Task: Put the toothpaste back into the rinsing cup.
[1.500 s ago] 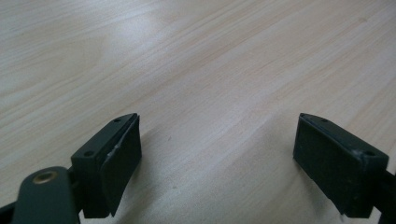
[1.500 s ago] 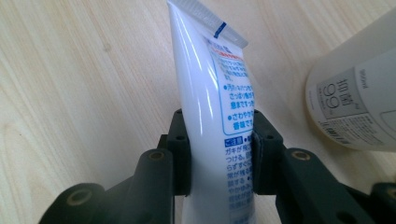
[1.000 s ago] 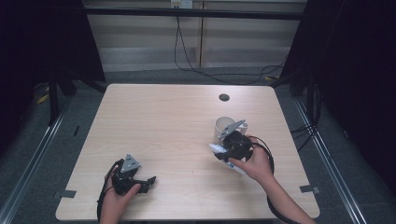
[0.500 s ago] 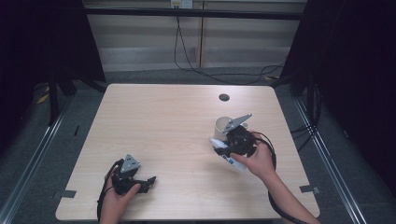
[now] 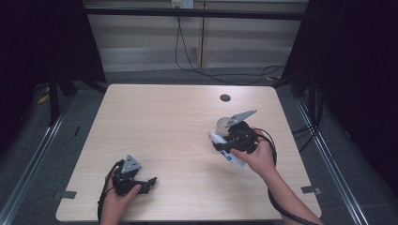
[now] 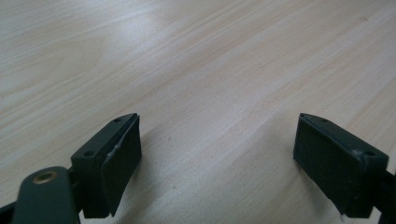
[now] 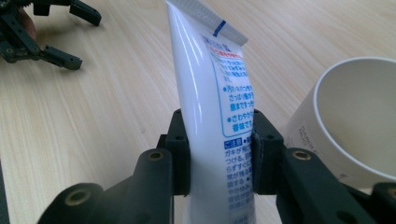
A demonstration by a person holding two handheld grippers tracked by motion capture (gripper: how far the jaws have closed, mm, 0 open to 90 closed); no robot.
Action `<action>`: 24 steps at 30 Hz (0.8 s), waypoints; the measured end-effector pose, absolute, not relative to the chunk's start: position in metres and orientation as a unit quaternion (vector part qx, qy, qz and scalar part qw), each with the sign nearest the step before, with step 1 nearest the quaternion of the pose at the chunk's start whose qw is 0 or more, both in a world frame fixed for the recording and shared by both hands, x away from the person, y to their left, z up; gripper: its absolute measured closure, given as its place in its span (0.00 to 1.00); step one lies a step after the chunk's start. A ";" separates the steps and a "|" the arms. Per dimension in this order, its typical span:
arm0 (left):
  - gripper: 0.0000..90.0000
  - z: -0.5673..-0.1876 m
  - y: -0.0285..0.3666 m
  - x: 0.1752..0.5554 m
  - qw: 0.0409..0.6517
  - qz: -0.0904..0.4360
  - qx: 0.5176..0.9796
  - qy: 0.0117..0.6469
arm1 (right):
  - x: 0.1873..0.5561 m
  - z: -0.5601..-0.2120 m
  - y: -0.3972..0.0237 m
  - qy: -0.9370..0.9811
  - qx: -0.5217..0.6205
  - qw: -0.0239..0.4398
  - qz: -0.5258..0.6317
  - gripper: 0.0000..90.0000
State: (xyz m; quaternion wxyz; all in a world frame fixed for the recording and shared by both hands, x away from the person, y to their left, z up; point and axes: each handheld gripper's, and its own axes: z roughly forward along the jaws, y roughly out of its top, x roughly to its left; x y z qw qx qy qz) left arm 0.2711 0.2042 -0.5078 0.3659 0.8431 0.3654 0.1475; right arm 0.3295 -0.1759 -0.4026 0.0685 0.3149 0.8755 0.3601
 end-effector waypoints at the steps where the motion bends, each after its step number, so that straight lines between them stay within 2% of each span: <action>1: 0.17 -0.508 0.204 0.271 0.366 0.146 0.843 0.365 | 0.330 -0.400 -0.176 0.872 0.318 0.066 0.365 0.74; 24: 0.17 -0.508 0.204 0.271 0.364 0.148 0.844 0.364 | 0.337 -0.380 -0.177 0.849 0.323 0.082 0.410 0.74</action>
